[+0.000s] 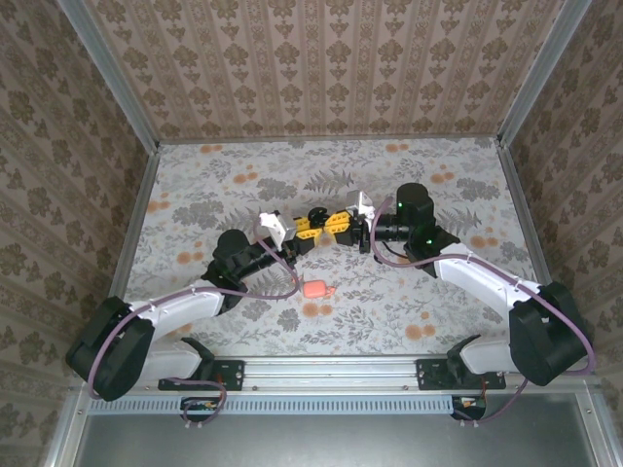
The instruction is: Insert the wireless bluetooth earbuds into the charging case
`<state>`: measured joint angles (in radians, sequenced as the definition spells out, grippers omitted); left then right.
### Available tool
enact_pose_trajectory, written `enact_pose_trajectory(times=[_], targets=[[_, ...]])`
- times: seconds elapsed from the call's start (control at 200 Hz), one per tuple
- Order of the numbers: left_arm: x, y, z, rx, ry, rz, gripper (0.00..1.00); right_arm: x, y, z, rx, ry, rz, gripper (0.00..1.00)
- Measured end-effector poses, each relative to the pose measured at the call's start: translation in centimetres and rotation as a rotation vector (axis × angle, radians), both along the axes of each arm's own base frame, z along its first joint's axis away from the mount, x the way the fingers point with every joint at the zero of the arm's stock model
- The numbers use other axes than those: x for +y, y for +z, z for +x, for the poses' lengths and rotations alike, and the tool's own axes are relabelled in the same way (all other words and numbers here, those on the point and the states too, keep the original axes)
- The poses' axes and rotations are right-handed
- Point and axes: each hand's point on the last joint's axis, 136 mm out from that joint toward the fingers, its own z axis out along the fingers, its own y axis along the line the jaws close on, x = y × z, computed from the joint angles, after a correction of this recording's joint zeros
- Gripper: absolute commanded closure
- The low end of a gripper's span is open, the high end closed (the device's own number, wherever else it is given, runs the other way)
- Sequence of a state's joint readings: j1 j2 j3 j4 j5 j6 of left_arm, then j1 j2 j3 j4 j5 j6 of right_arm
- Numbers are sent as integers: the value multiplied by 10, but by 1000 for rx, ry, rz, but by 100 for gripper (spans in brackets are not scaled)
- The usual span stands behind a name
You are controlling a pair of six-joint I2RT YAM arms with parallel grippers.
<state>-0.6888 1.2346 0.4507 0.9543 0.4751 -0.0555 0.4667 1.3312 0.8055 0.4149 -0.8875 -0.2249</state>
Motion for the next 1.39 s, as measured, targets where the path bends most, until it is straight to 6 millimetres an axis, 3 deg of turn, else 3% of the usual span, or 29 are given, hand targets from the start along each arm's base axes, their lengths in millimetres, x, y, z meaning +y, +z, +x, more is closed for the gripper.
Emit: enact_pose_trajectory(times=[1.395], targets=[[2, -4, 5, -2, 36, 25, 92, 13, 6, 2, 24, 28, -2, 85]])
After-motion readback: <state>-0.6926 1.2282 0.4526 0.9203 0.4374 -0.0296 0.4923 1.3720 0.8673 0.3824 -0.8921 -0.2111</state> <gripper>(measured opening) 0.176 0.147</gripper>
